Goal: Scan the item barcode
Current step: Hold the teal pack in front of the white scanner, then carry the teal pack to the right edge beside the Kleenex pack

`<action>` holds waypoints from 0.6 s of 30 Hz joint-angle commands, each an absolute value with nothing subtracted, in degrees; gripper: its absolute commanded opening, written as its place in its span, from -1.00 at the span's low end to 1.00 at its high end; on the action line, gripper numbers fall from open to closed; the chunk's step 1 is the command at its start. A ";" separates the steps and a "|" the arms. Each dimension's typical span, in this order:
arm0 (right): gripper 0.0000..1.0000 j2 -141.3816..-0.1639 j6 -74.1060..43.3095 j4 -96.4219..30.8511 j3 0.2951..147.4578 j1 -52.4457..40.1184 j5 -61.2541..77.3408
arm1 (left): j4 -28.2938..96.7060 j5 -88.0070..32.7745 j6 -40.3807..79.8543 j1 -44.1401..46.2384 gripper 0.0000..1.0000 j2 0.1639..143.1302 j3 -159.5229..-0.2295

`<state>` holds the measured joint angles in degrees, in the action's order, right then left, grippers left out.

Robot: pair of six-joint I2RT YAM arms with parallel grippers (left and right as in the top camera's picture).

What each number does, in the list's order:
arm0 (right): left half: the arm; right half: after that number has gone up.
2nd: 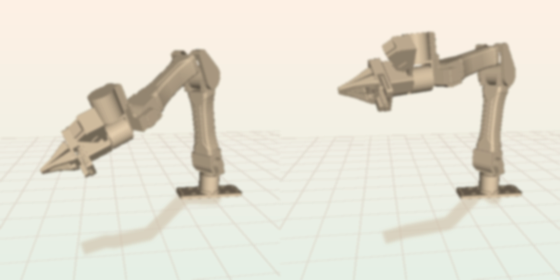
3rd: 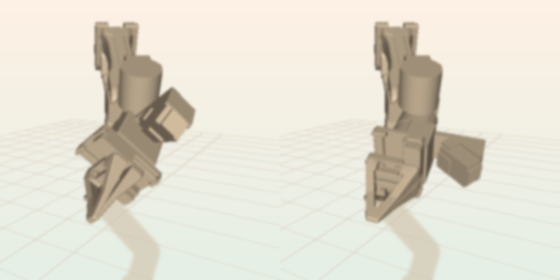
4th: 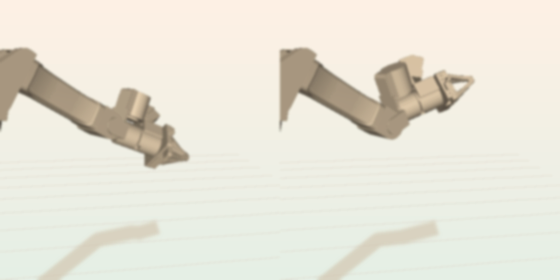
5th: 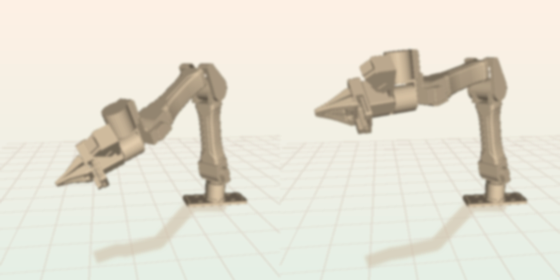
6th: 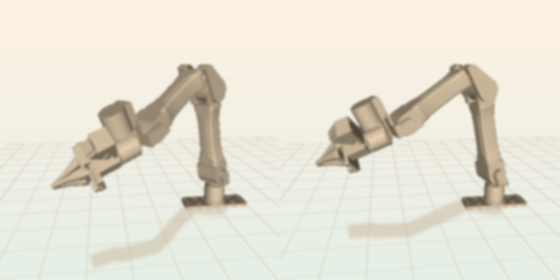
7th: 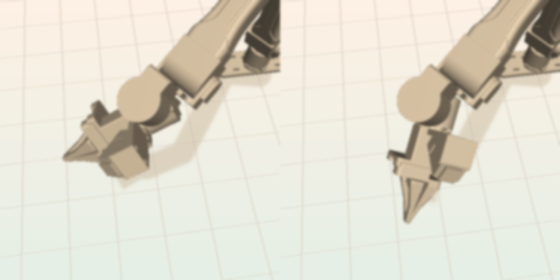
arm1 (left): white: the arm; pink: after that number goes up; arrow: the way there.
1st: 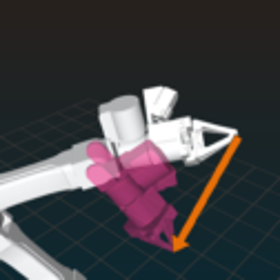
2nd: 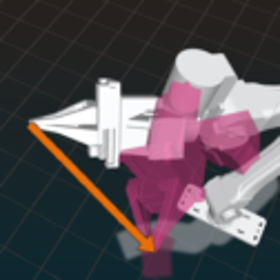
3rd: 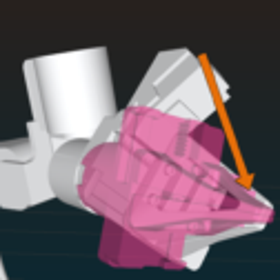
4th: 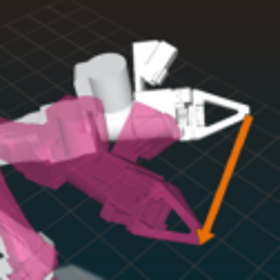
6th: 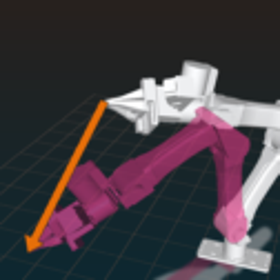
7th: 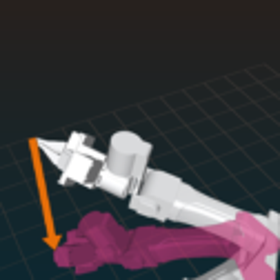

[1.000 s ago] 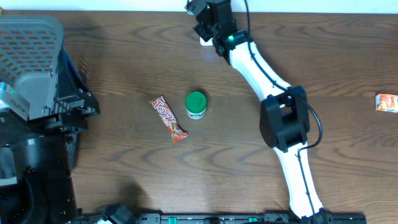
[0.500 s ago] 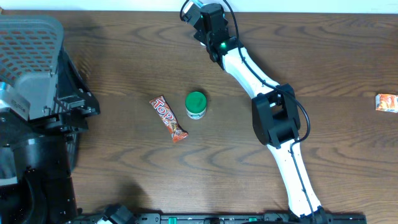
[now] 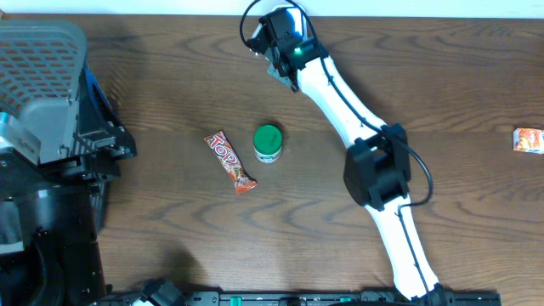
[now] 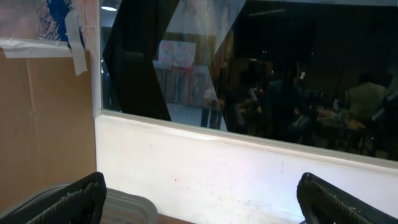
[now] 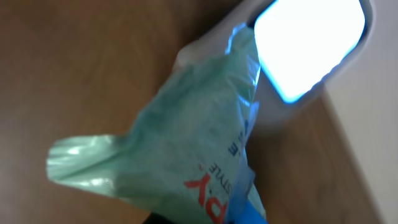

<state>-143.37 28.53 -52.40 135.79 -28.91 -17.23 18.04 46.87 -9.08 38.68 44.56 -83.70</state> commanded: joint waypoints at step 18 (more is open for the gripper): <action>-0.97 -129.56 -22.35 -94.43 130.98 -0.56 -34.22 | 17.96 47.22 -9.85 38.52 0.96 44.31 -83.48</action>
<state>-129.01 -12.88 -93.89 133.16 -3.92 -29.43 18.02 46.87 -9.08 38.68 44.56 -83.70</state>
